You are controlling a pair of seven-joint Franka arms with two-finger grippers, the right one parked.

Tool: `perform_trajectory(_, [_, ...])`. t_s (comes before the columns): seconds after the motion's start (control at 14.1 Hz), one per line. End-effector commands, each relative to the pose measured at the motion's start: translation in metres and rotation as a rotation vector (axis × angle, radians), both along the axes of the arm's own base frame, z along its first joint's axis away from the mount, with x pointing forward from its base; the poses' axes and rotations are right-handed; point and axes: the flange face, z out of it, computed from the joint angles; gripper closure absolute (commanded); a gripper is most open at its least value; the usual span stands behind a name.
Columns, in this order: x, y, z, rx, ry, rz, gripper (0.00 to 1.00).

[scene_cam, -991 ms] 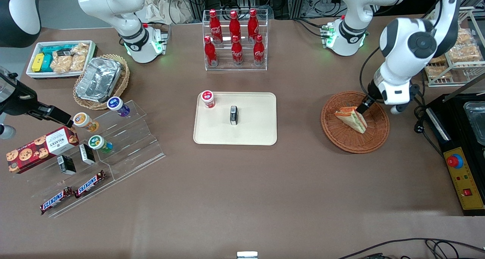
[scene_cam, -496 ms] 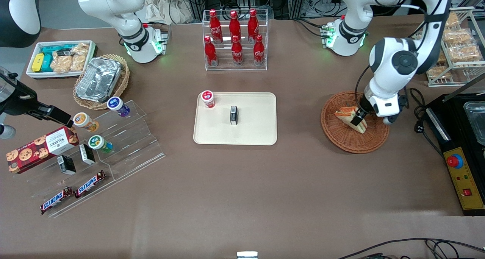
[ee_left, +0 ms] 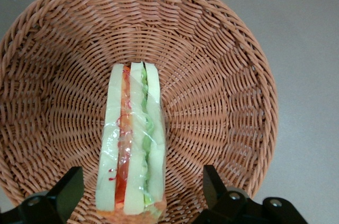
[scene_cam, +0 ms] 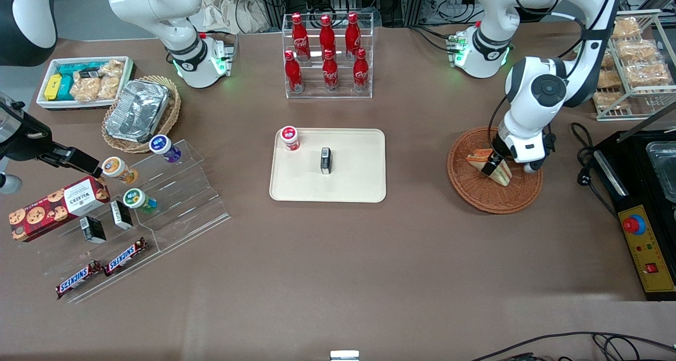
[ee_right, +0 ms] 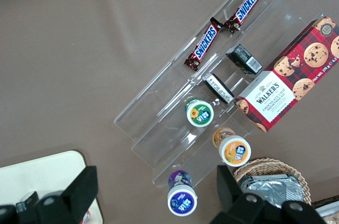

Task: Place sandwich from basket to tray
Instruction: 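Lower the open left gripper around the wrapped sandwich in the basket, then close the left gripper on the sandwich and lift it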

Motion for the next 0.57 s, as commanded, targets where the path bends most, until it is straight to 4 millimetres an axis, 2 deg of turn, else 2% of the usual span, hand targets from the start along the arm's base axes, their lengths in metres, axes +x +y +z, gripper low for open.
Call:
perform_trajectory(0.0, [-0.003,-0.004,-0.005,0.027,-0.015,0.001,0.29])
perform_trajectory(0.07, [-0.002,-0.005,-0.004,0.030,-0.020,0.002,0.50])
perform_trajectory(0.14, [-0.001,-0.005,-0.003,0.029,-0.023,0.004,0.65])
perform_trajectory(0.28, [0.001,-0.004,0.001,0.027,-0.030,0.013,0.90])
perform_trajectory(0.5, [0.006,-0.002,0.024,0.037,-0.032,0.011,0.95])
